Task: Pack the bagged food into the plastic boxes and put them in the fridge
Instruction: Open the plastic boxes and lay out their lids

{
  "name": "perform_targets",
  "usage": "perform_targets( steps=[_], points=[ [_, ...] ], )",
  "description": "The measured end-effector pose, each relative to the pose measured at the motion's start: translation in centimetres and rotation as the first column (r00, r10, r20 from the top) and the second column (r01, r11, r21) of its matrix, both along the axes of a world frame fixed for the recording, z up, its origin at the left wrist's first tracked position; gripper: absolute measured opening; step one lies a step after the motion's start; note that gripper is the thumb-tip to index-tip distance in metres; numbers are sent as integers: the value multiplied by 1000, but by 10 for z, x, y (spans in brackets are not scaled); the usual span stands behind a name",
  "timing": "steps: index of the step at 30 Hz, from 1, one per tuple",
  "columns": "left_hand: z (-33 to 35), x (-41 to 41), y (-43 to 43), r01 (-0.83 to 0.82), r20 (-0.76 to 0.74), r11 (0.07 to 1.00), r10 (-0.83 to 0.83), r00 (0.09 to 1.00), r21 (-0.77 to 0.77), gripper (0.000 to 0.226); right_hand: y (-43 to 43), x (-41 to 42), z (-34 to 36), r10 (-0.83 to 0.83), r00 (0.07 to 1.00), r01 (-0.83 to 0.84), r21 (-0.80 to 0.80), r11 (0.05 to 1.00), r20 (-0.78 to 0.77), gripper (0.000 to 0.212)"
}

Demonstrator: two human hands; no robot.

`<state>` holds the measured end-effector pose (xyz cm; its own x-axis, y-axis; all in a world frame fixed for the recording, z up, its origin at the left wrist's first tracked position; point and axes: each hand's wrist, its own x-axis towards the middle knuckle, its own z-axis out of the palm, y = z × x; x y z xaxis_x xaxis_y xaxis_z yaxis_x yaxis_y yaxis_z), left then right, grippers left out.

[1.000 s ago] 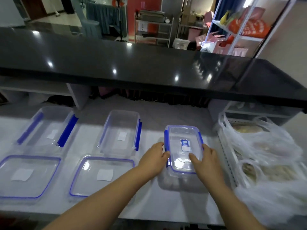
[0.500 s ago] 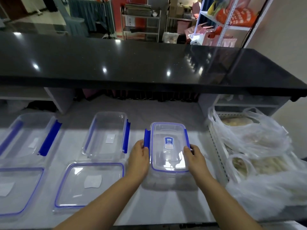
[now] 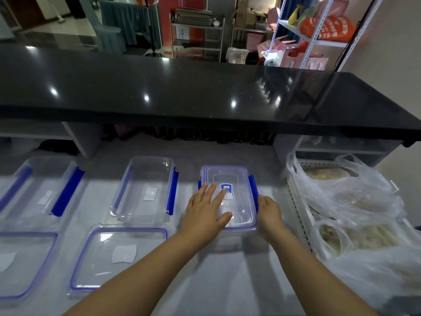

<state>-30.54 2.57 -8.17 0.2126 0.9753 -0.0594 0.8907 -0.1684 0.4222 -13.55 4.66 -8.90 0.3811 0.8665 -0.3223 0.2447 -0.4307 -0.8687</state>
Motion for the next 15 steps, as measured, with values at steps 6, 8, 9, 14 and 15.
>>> perform_targets(
  steps=[6,8,9,14,15],
  points=[
    [-5,1,-2,-62,81,998,59,995,32,62,-13,6,7,57,929,-121,152,981,366,17],
    [-7,3,-1,-75,141,997,71,987,27,62,-17,4,6,142,908,-206,127,970,393,24],
    [-7,4,-1,-74,181,997,70,981,16,62,-18,2,5,180,908,-232,97,968,378,25],
    [-2,7,11,-51,320,998,56,946,-26,64,-15,-6,16,157,928,-195,82,977,337,28],
    [-1,5,12,-51,342,998,58,938,-29,65,-15,-9,18,148,928,-189,90,978,341,29]
  ],
)
